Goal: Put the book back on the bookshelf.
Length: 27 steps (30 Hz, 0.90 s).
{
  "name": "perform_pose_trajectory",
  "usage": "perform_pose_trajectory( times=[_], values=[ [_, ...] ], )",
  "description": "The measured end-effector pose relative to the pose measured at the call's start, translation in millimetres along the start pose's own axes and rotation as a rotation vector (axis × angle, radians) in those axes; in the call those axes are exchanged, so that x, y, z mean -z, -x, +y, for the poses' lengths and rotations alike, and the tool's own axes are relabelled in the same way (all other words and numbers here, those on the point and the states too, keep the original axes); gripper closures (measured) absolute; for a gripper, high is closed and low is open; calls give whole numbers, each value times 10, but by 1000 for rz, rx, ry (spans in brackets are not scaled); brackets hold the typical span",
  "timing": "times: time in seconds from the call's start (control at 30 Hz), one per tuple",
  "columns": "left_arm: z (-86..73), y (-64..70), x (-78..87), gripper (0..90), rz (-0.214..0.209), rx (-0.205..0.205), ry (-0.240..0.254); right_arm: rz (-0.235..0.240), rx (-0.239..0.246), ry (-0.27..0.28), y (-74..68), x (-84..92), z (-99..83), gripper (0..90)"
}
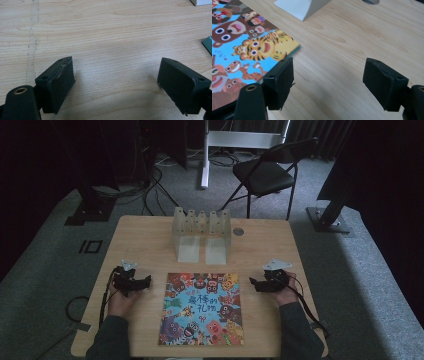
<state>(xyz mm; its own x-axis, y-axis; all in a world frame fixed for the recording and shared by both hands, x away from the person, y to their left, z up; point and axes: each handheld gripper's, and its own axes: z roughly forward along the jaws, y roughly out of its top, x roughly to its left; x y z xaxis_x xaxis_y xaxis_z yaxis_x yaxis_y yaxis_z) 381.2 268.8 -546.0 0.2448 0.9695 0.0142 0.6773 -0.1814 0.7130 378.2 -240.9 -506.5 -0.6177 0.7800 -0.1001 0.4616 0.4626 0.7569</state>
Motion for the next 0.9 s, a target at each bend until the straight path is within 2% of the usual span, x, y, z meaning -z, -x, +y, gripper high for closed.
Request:
perform_pose_trajectory(
  times=[0.33, 0.8, 0.9],
  values=[
    [-2, 0, 1, 138, 1, 0, 0, 36, 73, -3, -101, -36, 212, 234],
    [-1, 18, 0, 139, 16, 17, 1, 112, 116, -42, -275, -320, 309, 213],
    [-4, 23, 4, 152, 22, 22, 4, 147, 104, -47, -306, -377, 310, 205]
  ],
)
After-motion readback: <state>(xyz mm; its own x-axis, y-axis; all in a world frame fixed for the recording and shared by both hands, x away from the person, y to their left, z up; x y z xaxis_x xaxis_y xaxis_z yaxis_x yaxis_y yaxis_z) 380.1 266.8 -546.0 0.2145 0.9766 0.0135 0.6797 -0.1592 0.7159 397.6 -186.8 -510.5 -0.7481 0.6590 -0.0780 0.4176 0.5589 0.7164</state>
